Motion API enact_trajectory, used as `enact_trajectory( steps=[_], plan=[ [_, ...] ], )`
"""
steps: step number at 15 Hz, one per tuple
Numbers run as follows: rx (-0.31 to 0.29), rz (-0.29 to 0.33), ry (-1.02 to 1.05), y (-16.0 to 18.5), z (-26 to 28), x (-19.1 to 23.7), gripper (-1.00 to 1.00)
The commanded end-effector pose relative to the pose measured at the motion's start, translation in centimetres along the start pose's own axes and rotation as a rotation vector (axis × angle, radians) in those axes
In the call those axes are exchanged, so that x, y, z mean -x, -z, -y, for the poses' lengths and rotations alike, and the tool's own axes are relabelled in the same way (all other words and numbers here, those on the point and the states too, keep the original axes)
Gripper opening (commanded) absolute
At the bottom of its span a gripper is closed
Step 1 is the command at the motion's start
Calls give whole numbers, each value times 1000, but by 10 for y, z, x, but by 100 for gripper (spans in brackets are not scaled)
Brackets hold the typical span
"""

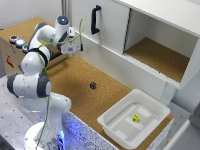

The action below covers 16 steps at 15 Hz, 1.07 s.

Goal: Place the pink object on top of the drawer

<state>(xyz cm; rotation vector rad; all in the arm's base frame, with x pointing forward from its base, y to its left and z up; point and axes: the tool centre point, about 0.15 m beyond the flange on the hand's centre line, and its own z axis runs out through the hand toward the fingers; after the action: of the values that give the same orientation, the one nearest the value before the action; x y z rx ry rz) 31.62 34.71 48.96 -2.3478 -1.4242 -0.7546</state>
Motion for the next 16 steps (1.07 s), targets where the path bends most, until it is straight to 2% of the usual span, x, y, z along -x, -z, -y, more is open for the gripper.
enact_trajectory(
  steps=[1,4,5,8,10,11,16],
  plan=[
    [-142,26,107,-39,41,-67,-100],
    [-245,45,200,-56,86,-63,-100],
    [-256,56,224,-63,98,-59,-100],
    [-256,100,218,-89,106,-52,-100],
    [-216,118,195,-104,101,-54,-100],
    [-212,120,182,-105,98,-57,100],
    [-229,56,220,-59,101,-65,100]
  ],
)
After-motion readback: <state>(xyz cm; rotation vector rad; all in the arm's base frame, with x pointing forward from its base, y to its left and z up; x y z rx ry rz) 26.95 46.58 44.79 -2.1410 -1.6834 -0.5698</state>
